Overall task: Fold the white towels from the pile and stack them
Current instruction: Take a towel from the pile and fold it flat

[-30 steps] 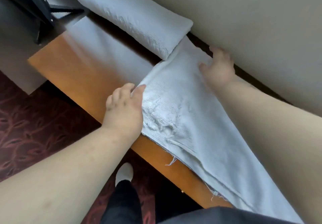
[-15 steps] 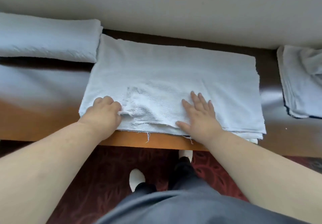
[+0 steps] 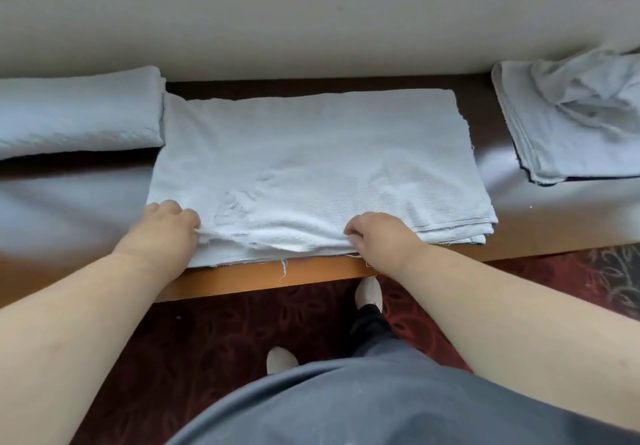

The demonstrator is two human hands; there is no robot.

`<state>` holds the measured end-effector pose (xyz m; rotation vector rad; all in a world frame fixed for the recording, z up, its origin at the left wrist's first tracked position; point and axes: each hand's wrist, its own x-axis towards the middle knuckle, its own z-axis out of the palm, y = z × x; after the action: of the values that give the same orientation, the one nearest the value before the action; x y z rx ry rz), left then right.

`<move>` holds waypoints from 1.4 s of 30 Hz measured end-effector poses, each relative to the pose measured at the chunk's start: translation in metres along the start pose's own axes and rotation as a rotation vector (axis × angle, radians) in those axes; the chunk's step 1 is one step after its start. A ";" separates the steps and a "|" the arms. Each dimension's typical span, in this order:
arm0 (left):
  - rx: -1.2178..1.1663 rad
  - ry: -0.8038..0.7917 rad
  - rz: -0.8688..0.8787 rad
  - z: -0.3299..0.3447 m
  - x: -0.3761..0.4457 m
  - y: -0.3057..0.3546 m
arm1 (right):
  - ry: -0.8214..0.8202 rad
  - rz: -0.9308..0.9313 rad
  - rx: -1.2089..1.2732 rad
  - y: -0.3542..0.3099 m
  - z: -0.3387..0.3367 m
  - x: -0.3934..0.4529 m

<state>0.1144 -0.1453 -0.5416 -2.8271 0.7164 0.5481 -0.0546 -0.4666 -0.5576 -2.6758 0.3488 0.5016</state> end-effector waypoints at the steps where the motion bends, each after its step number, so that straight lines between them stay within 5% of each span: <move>1: 0.043 -0.034 -0.024 -0.004 0.000 0.002 | -0.036 0.025 0.064 0.001 -0.003 -0.001; 4: 0.049 0.034 -0.040 -0.021 0.000 0.020 | 0.113 0.141 0.283 0.011 -0.021 -0.008; 7: -0.011 0.134 0.131 -0.027 -0.001 0.051 | 0.446 0.360 0.352 0.047 -0.040 -0.024; 9: -0.030 0.078 0.273 -0.024 -0.003 0.081 | 0.519 0.577 0.350 0.083 -0.049 -0.040; 13: 0.036 -0.027 0.299 -0.022 -0.001 0.136 | 0.413 0.843 0.500 0.150 -0.055 -0.060; 18: -0.105 0.030 0.377 -0.047 0.016 0.215 | 0.311 0.818 0.658 0.192 -0.055 -0.059; 21: -0.166 -0.058 0.528 -0.050 0.024 0.286 | 0.244 0.821 0.665 0.202 -0.056 -0.053; 24: -0.094 -0.108 0.500 -0.042 0.032 0.328 | 0.262 0.826 0.679 0.206 -0.052 -0.048; 34: -0.138 -0.053 0.432 -0.044 0.035 0.309 | 0.305 0.800 0.673 0.210 -0.057 -0.050; 38: -0.047 -0.172 0.441 -0.038 0.025 0.307 | 0.158 0.815 0.596 0.202 -0.060 -0.047; 42: -0.051 -0.100 0.483 -0.034 0.017 0.307 | 0.084 0.775 0.470 0.195 -0.064 -0.048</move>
<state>-0.0107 -0.4278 -0.5408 -2.6409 1.3920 0.7791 -0.1397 -0.6596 -0.5486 -2.0330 1.3612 0.4408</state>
